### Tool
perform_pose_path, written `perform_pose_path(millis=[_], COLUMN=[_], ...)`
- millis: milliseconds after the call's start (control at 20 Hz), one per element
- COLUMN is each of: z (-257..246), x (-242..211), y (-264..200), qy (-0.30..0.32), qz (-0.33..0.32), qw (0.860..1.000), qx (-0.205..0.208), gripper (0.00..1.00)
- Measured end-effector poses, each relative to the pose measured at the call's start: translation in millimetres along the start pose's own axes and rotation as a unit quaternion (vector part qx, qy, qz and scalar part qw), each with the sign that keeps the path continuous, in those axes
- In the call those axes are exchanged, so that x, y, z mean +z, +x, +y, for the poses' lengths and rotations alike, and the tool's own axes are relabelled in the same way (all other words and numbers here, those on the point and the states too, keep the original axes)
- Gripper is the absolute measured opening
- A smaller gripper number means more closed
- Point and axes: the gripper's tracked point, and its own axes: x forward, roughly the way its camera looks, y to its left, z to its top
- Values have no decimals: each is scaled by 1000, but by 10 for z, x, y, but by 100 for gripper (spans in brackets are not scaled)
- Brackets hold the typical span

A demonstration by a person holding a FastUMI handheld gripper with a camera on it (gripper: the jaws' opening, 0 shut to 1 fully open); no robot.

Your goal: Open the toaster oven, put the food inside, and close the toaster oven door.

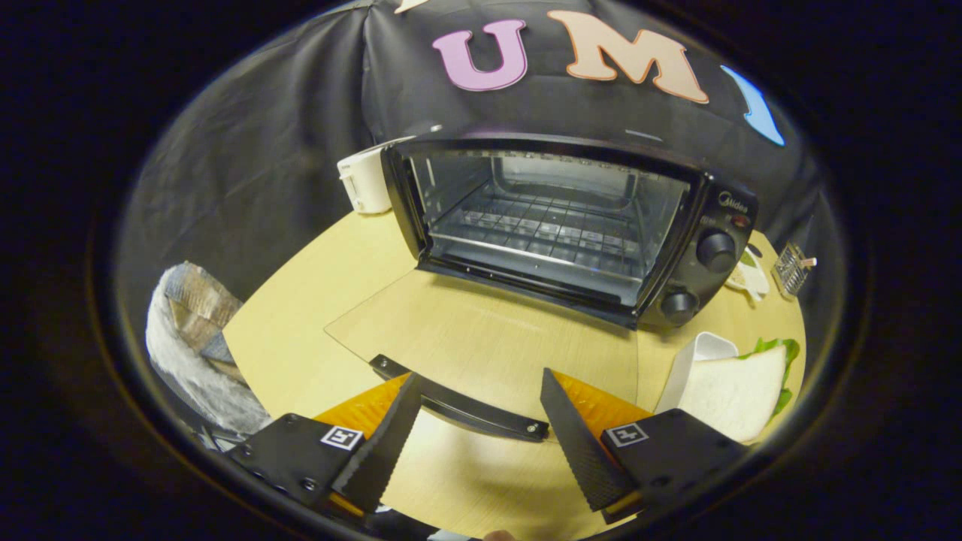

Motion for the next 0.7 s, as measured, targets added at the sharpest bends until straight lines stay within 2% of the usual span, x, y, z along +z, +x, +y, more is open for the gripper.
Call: perform_pose_path(millis=[150, 350, 500, 700], z=[5, -21, -40, -220], x=[-153, -103, -21, 450], y=[70, 109, 74, -148], qy=[9, -21, -4, 18], qz=[6, -17, -26, -86], qw=[1000, 999, 999, 996], qx=[10, 17, 32, 29], gripper=[99, 99, 99, 99])
